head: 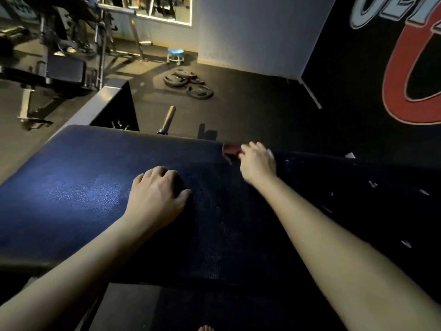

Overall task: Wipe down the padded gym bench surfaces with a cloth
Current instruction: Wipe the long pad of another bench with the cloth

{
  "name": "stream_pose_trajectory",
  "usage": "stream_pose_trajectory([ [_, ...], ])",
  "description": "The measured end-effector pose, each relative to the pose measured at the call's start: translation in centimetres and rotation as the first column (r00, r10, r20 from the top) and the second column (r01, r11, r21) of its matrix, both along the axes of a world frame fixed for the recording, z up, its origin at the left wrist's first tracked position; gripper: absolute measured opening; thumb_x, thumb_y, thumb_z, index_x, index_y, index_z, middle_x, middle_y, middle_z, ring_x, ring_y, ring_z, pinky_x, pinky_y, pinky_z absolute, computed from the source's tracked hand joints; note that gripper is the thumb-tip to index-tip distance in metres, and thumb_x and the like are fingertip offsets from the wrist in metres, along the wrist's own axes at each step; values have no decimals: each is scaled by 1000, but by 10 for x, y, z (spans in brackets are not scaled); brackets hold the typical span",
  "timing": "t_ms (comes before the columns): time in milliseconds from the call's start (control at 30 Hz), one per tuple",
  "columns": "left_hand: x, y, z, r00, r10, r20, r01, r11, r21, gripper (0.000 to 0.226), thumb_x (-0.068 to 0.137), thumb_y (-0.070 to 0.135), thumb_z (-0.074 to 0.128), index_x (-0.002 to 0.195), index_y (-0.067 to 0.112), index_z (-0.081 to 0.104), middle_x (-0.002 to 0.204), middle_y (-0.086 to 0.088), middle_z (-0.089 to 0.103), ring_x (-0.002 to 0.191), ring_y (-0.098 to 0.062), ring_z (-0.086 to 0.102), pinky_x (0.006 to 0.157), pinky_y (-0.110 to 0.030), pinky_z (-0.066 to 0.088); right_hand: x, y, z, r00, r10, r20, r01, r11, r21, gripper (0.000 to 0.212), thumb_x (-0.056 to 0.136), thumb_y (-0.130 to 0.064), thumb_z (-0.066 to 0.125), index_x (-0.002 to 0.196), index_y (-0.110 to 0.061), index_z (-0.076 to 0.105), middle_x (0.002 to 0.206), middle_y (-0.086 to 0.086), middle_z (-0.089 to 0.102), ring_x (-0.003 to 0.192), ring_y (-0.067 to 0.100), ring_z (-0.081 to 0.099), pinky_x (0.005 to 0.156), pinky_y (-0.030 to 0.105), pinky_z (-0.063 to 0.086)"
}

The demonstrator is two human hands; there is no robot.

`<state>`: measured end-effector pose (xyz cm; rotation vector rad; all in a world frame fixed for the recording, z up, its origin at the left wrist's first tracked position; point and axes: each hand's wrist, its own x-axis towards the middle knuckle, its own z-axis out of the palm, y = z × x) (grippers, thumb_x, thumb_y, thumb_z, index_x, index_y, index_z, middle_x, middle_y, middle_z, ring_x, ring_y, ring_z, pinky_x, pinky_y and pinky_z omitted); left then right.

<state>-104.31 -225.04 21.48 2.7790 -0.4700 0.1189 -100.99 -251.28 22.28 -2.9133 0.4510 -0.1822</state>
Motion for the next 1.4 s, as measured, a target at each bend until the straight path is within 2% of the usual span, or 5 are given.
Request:
stream_pose_trajectory([
  [367, -16, 23, 4, 996, -89, 14, 90, 988, -124, 45, 81, 42, 53, 111, 17, 75, 120, -5, 70, 109, -33, 64, 95, -45, 48, -198, 47, -1, 712, 702, 13, -701, 710, 66, 45, 95, -25, 54, 139, -22, 61, 153, 1, 51, 145, 16, 41, 124, 39, 23],
  [567, -34, 22, 4, 992, -122, 29, 124, 988, -96, 41, 80, 40, 54, 109, 22, 76, 119, -3, 70, 108, -32, 63, 95, -44, 46, -75, 3, 7, 997, 40, 72, -49, 991, 123, 38, 104, -20, 50, 140, -15, 60, 153, 9, 50, 142, 26, 43, 120, 38, 27],
  [800, -50, 48, -1, 992, -86, 96, 97, 988, -118, 34, 82, 28, 55, 105, 15, 77, 118, -8, 71, 104, -37, 65, 91, -48, 49, -197, 100, -5, 807, 577, 126, -590, 799, 115, 41, 97, -22, 57, 138, -21, 62, 153, 0, 50, 145, 14, 39, 125, 36, 20],
  [1067, -104, 83, -6, 971, -108, 214, 134, 985, -110, 32, 87, 41, 52, 100, 20, 72, 118, -2, 67, 110, -26, 62, 97, -39, 40, -104, 58, -3, 992, -52, 118, 40, 994, 105, 42, 107, -21, 43, 147, -17, 51, 159, 4, 41, 150, 19, 31, 125, 40, 14],
  [1400, -148, 125, -26, 924, 152, 351, -71, 970, -234, 16, 89, 24, 65, 97, 15, 75, 104, -2, 71, 93, -27, 64, 90, -41, 48, -135, 199, -4, 645, 758, 103, -764, 631, 135, 41, 97, -25, 56, 136, -14, 63, 152, 10, 51, 143, 25, 43, 122, 41, 24],
])
